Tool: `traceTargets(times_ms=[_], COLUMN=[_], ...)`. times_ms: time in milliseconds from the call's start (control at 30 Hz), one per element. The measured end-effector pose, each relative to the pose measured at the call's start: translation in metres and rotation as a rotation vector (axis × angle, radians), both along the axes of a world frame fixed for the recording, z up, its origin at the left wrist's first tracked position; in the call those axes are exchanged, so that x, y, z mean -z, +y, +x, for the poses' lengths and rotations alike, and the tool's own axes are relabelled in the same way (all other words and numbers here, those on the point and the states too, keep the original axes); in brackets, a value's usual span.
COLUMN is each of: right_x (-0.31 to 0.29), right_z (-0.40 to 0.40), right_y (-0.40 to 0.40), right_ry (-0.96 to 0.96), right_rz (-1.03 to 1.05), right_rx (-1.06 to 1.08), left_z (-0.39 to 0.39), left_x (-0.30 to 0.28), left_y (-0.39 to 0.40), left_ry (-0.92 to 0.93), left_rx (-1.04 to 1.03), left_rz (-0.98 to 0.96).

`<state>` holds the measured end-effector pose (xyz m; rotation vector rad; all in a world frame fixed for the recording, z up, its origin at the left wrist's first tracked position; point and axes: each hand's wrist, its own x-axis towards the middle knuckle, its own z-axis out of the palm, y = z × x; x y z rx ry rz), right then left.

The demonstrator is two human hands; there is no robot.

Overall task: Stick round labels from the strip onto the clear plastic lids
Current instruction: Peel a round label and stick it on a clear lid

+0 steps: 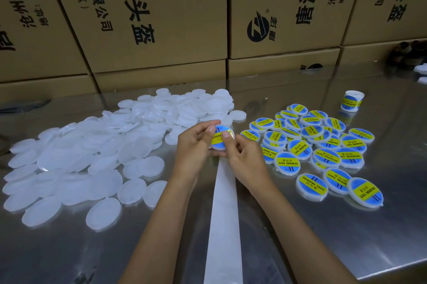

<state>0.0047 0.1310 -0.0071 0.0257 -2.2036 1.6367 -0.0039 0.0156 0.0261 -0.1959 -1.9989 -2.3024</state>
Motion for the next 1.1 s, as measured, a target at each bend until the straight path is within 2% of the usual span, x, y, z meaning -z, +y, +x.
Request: traceTargets(times_ms=[133, 267, 333, 433, 500, 633, 733, 800, 933, 1100], right_x=[0.000, 0.002, 0.001, -0.001, -0.003, -0.006, -0.008, -0.008, -0.004, 0.006], right_z=[-0.003, -0.007, -0.009, -0.011, -0.010, -0.008, -0.007, -0.007, -0.007, -0.010], right_y=[0.008, 0.012, 0.016, 0.027, 0.033, 0.034, 0.033, 0.032, 0.026, 0.014], right_ry=[-0.007, -0.061, -0.130, -0.250, -0.289, -0.297, -0.304, -0.318, -0.278, -0.161], right_rz=[0.049, -0.012, -0.173, -0.563, -0.742, -0.854, -0.830, -0.769, -0.569, -0.167], right_rx=[0.146, 0.172, 0.181, 0.184, 0.175, 0.153, 0.142, 0.140, 0.134, 0.097], left_z=[-0.001, 0.001, 0.001, -0.006, -0.011, -0.018, -0.019, -0.020, -0.023, -0.021], left_x=[0.001, 0.003, 0.005, 0.006, 0.009, 0.016, 0.019, 0.021, 0.023, 0.027], left_y=[0.000, 0.004, 0.005, -0.001, -0.005, -0.011, -0.015, -0.016, -0.017, -0.015], left_ry=[0.013, 0.005, -0.020, -0.054, -0.048, -0.019, 0.032, 0.055, -0.018, -0.007], left_rx=[0.143, 0.220, 0.177, -0.015, -0.126, -0.282, -0.397, -0.422, -0.345, -0.241], left_rz=[-0.054, -0.064, -0.056, -0.093, -0.145, -0.351, -0.552, -0.606, -0.623, -0.576])
